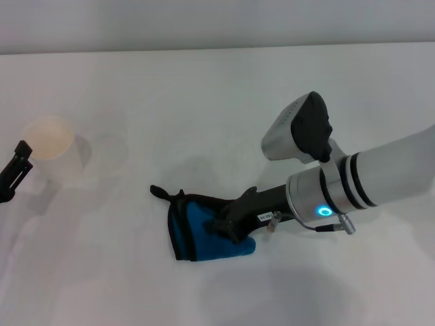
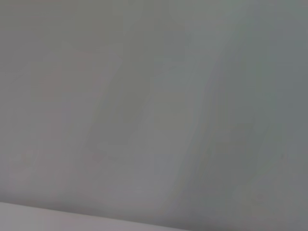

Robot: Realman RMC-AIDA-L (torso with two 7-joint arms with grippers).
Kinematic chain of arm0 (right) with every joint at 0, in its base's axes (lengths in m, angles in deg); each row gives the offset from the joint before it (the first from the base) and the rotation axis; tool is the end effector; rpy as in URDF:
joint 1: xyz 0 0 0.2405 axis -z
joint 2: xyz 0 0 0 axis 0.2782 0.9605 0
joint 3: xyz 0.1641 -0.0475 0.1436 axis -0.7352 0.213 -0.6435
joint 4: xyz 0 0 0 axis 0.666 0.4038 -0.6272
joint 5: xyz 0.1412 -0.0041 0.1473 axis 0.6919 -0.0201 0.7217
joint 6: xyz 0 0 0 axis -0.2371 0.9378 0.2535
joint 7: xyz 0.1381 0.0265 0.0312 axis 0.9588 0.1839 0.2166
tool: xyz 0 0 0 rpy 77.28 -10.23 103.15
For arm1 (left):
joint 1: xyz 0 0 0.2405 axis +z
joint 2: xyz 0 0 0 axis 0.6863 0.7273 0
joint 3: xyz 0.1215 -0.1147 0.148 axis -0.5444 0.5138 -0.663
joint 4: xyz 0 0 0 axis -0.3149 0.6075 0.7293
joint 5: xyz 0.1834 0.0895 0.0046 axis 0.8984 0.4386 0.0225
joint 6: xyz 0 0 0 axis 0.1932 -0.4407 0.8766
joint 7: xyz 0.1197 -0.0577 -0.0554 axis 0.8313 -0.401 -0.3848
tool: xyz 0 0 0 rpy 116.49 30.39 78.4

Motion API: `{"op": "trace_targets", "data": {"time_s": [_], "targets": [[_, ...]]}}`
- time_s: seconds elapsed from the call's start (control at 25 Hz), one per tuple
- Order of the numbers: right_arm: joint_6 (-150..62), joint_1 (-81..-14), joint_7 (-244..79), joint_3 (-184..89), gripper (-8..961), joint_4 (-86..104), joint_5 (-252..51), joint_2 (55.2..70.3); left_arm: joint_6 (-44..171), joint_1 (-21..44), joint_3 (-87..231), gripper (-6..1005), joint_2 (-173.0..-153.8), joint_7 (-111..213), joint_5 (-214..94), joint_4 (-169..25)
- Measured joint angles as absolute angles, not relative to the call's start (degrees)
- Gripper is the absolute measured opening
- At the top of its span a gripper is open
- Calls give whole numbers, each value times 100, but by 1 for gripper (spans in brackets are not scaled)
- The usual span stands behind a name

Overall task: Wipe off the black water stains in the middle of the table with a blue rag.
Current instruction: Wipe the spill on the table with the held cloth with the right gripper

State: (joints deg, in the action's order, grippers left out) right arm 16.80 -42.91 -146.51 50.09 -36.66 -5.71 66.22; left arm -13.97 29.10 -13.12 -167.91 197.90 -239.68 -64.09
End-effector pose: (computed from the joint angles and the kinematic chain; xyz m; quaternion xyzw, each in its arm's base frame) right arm 0.2027 0.2947 -0.0948 -0.9412 0.3257 0.0330 0.0832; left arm -0.3246 0.2608 -0.0064 -0.7242 -0.3291 -0.3465 0.4972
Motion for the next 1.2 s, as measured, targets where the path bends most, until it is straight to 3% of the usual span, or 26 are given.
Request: {"op": "trace_targets", "data": {"time_s": [1.2], "targets": [[635,-4432,-14752,5512,89,-3592,-33,6611,-1418,2737,-1309,877,-16792,19790,-23968,-6371]]}}
